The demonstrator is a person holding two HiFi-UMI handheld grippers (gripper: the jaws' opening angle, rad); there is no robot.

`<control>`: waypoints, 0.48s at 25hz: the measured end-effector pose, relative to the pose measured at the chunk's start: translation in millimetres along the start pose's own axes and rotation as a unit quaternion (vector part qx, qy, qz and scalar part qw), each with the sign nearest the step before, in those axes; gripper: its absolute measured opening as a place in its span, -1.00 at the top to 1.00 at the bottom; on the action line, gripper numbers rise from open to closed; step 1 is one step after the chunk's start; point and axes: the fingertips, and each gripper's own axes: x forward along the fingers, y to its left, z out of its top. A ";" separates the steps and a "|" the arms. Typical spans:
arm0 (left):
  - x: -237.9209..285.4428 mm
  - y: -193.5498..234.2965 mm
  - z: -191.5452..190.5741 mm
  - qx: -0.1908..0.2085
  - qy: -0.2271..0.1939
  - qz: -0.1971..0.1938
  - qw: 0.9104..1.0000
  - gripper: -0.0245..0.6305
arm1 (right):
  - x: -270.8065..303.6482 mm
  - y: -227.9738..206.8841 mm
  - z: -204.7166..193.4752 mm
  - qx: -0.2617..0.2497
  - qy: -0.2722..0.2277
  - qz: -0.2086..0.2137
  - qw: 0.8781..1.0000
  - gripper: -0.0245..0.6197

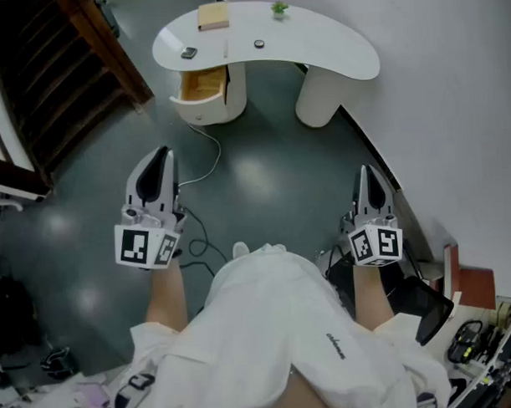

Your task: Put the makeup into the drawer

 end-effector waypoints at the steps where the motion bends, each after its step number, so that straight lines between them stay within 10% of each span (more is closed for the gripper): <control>1: -0.1 0.2 -0.4 0.000 0.001 0.000 1.000 0.79 | 0.0 -0.1 -0.7 0.001 0.001 -0.001 1.000 0.87; 12: -7.9 5.0 -3.8 -0.002 0.000 0.003 1.000 0.78 | -5.4 6.2 -0.4 0.015 -0.010 -0.001 1.000 0.87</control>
